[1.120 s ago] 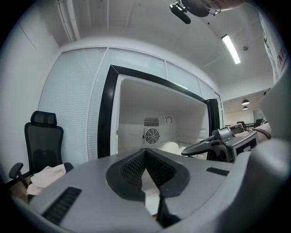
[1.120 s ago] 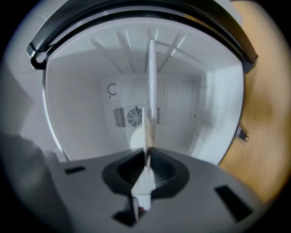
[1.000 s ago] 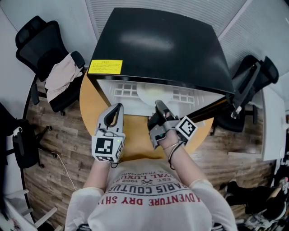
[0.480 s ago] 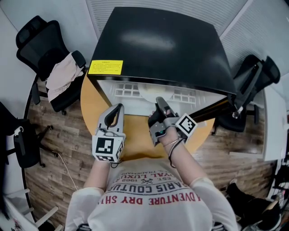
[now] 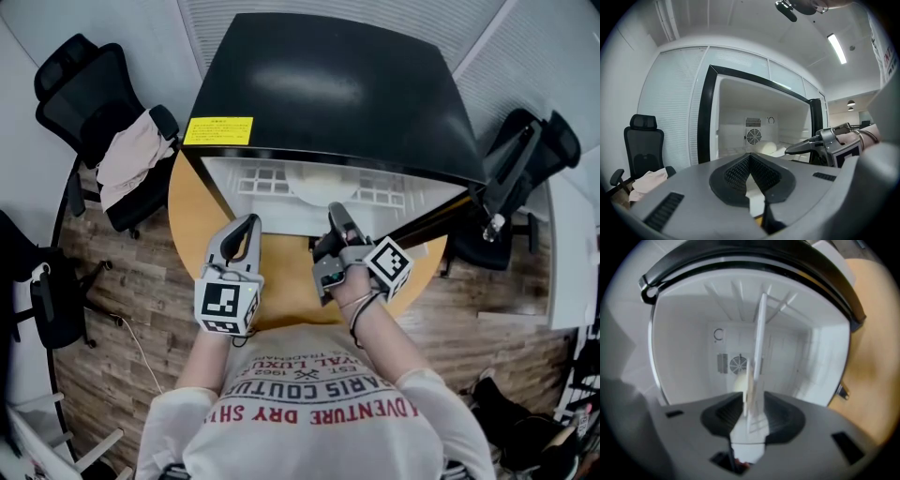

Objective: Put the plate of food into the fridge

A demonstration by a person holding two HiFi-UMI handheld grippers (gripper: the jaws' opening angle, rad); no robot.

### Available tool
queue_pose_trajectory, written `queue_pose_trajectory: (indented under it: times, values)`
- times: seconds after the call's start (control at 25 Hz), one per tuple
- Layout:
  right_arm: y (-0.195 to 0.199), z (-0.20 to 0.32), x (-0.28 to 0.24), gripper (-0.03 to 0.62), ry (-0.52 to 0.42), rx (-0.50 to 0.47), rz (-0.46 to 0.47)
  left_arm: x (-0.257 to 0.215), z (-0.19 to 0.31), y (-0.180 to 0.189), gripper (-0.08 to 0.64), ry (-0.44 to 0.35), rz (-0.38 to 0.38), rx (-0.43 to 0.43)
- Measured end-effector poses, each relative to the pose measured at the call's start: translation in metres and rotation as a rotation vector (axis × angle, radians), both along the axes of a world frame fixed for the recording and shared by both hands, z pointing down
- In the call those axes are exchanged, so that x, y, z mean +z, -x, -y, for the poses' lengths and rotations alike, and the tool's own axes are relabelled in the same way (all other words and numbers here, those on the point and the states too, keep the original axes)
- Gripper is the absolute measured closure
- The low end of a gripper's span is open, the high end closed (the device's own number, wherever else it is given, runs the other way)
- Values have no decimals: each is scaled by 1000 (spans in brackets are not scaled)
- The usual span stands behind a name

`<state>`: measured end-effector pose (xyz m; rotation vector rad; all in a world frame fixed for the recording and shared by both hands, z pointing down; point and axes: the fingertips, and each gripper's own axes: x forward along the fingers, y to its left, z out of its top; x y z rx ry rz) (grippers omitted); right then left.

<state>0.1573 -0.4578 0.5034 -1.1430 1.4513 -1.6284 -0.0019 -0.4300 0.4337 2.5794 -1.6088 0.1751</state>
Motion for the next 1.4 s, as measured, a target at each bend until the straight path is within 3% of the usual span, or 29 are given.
queue_pose_trajectory:
  times: [0.16, 0.2, 0.52, 0.6, 0.76, 0.96, 1.12, 1.4]
  values:
    - [-2, -17, -4, 470, -26, -18, -28, 2, -6, -3, 534, 8, 1, 9]
    - [-2, -21, -6, 538, -43, -30, -52, 3, -8, -4, 534, 9, 2, 12]
    - [0, -46, -25, 563, -192, -90, -339, -1, -21, -10, 534, 1, 0, 45]
    - [1, -45, -35, 563, -294, -110, -514, -2, -22, -9, 534, 0, -1, 49]
    - [-5, -49, -55, 563, -483, -115, -960, -1, -26, -8, 534, 0, -3, 59]
    - [0, -59, -70, 563, -607, -118, -1284, 1, -30, -9, 534, 5, -7, 75]
    - [5, -68, -76, 563, -682, -122, -1398, 0, -33, -11, 534, -4, -16, 95]
    - [7, -76, -76, 563, -708, -141, -1443, -7, -36, -15, 534, -32, -32, 125]
